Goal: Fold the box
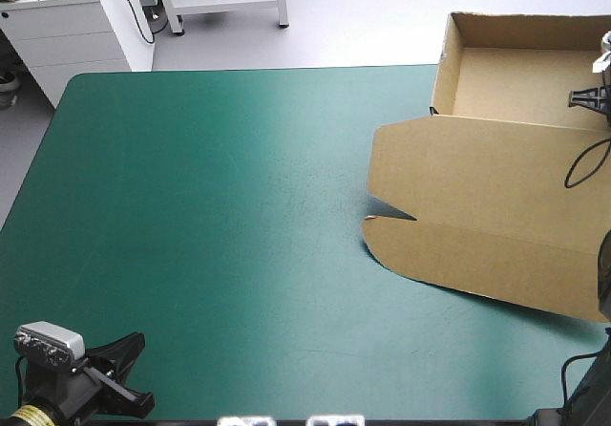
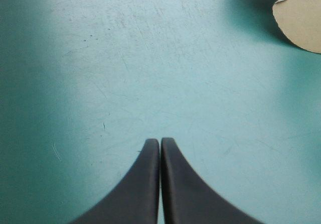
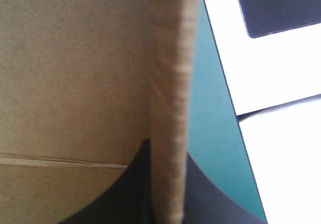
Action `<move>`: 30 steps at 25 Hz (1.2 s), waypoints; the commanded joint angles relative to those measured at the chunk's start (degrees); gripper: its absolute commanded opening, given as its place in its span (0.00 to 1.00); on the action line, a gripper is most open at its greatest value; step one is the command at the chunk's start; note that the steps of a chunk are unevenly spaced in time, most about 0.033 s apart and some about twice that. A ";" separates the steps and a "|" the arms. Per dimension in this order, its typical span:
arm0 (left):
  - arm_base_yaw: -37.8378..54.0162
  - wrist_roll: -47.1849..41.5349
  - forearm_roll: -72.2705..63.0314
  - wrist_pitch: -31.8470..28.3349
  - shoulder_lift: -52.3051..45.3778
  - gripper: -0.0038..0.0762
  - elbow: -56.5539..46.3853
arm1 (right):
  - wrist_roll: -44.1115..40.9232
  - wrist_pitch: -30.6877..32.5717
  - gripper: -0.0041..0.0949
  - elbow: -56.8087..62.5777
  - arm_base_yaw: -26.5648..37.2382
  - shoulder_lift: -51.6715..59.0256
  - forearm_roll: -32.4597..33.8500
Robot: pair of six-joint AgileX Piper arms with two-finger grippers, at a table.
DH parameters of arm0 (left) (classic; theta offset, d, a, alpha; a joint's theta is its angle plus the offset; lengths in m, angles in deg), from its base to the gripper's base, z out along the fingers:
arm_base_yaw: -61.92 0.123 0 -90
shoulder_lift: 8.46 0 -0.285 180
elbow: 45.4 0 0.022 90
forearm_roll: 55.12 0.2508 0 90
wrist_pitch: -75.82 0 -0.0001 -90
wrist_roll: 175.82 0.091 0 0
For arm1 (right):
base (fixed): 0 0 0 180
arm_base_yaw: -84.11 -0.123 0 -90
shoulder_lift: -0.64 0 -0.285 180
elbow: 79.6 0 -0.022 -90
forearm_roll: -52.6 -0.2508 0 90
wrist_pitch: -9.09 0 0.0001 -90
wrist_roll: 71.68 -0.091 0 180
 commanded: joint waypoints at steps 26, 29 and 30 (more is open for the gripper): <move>-0.21 -0.46 -0.96 -4.02 0.89 0.04 1.43 | 5.88 0.33 0.77 3.02 7.05 16.06 -34.32; -0.21 -0.46 -0.96 -4.12 0.89 0.04 1.43 | 6.01 0.33 0.71 3.02 2.42 20.16 -34.23; -0.21 -0.46 -0.96 -4.12 0.89 0.04 1.43 | 6.01 0.33 0.68 3.02 0.12 21.27 -33.48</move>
